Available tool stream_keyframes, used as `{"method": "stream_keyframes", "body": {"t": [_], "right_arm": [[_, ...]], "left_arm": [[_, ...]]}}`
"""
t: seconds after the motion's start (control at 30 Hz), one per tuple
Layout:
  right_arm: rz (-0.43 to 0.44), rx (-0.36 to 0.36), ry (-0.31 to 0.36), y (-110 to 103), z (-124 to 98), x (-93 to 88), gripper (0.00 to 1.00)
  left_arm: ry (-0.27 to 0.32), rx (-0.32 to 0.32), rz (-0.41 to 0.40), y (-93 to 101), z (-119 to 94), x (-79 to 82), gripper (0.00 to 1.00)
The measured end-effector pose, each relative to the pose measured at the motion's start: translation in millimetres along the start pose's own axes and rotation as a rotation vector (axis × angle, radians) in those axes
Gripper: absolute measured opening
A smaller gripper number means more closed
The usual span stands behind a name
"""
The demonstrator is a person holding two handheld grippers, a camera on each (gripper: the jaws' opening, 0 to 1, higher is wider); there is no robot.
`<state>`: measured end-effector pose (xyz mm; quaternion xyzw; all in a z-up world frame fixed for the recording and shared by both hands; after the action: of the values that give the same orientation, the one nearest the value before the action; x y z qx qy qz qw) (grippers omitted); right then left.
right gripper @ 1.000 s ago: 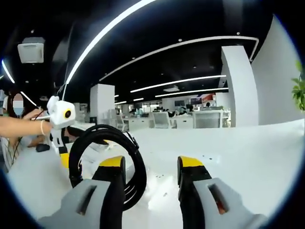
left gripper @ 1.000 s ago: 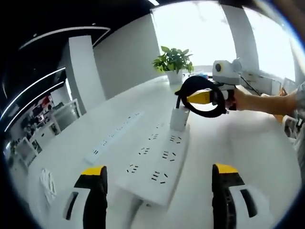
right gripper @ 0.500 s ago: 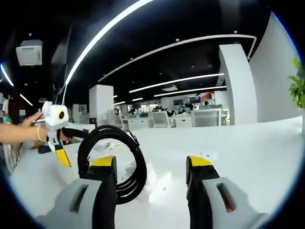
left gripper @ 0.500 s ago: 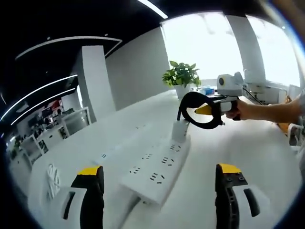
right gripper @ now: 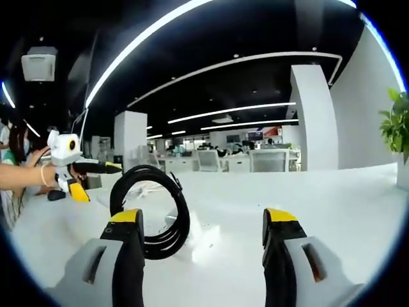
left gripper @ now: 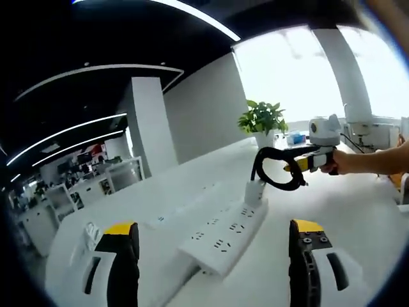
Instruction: Straighten the power strip on the desk, plug the charger into it
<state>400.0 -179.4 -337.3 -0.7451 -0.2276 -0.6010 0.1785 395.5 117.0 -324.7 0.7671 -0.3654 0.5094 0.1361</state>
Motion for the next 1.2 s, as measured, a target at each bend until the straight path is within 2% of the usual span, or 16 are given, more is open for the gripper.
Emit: {"method": "stream_keyframes", "body": {"t": [0.3, 0.47, 0.87, 1.2], "right_arm": [[-0.012, -0.005, 0.003, -2.0, -10.1, 0.5, 0.84], [-0.029, -0.018, 0.001, -2.4, -14.9, -2.2, 0.89], [-0.026, -0.02, 0.019, -4.1, -31.9, -5.3, 0.96], [-0.04, -0.013, 0.022, -14.4, -43.2, -8.2, 1.0]], "left_arm": [[0.056, 0.097, -0.009, 5.0, -12.8, 2.6, 0.99], [0.081, 0.117, -0.04, 6.4, -17.8, 4.1, 0.99], [0.129, 0.199, -0.115, 8.8, -33.9, -8.0, 0.99], [0.147, 0.26, -0.118, 17.9, -50.1, -14.9, 0.99]]}}
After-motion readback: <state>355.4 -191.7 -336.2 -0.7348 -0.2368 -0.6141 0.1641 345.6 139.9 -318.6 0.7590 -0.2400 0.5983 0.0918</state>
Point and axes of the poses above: the point that each gripper's makers call its tool centre point, and the gripper's own axes: z roughly forward along the fingers, y roughly to its right, x roughly out of its top, the point moved 6 cm from there along -z, roughly backward along the fingers, and after that the axes turned 13 degrees about -y, right-handed, at the moved point
